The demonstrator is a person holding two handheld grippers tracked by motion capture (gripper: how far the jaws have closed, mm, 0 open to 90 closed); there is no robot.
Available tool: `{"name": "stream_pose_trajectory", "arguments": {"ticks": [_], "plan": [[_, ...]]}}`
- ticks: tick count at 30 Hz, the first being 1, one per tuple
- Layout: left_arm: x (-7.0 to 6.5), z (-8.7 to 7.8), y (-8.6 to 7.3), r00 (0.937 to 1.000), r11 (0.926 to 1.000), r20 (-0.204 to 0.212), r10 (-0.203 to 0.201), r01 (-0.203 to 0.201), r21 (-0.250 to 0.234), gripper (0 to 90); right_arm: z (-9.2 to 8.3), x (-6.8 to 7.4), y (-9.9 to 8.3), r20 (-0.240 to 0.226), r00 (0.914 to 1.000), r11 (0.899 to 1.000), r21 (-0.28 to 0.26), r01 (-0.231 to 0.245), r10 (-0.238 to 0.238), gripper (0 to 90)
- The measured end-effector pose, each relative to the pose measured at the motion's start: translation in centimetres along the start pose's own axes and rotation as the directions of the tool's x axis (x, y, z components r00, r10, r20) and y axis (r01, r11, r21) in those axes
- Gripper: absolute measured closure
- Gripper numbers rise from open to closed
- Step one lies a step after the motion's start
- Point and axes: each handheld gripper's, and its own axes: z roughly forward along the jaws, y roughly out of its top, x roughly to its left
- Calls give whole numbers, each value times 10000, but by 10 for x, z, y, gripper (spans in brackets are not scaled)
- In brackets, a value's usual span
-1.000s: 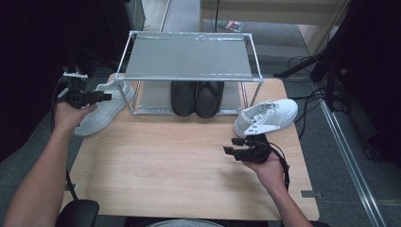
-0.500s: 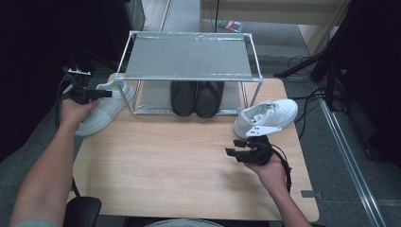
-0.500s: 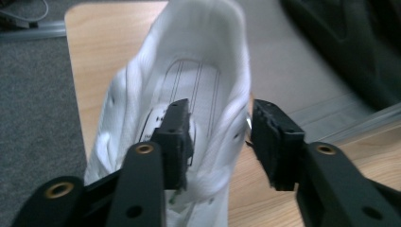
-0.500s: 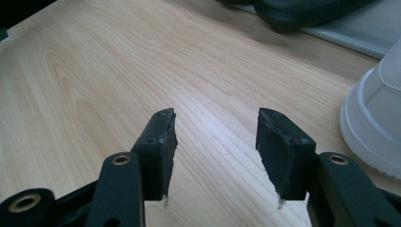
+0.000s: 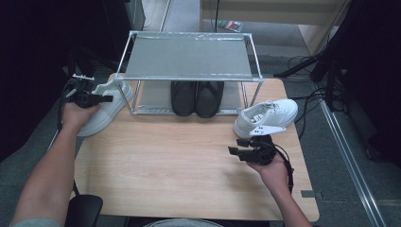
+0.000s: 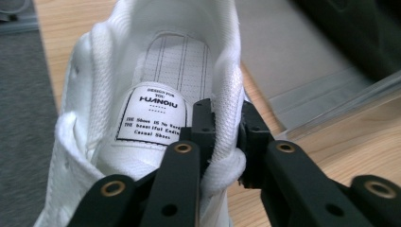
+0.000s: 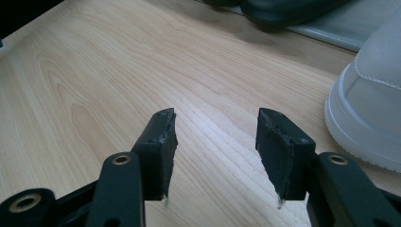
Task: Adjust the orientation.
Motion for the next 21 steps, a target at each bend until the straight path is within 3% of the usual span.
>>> {"name": "stream_pose_trajectory", "arguments": {"ticks": [5, 9, 15, 17, 21], "plan": [[2, -5, 0, 9999, 9998, -157, -40, 42, 178, 846, 0, 0, 1, -47, 10000, 10000, -91, -5, 5, 481], [4, -19, 0, 9987, 9988, 159, -474, 472, 113, 846, 1, -1, 3, -112, 9999, 9999, -134, 20, -21, 481], [-1, -34, -1, 9973, 9979, 382, -628, 622, 155, 846, 4, -1, 6, -180, 9998, 9999, -98, 109, -111, 478], [-4, -46, -4, 9961, 9971, 471, -753, 748, 127, 846, 7, 0, 10, -263, 9993, 9996, -117, 262, -265, 478], [-12, -60, -10, 9966, 9976, 482, -676, 668, 178, 846, 10, 1, 13, -374, 9988, 9994, -105, 323, -327, 478]]}}
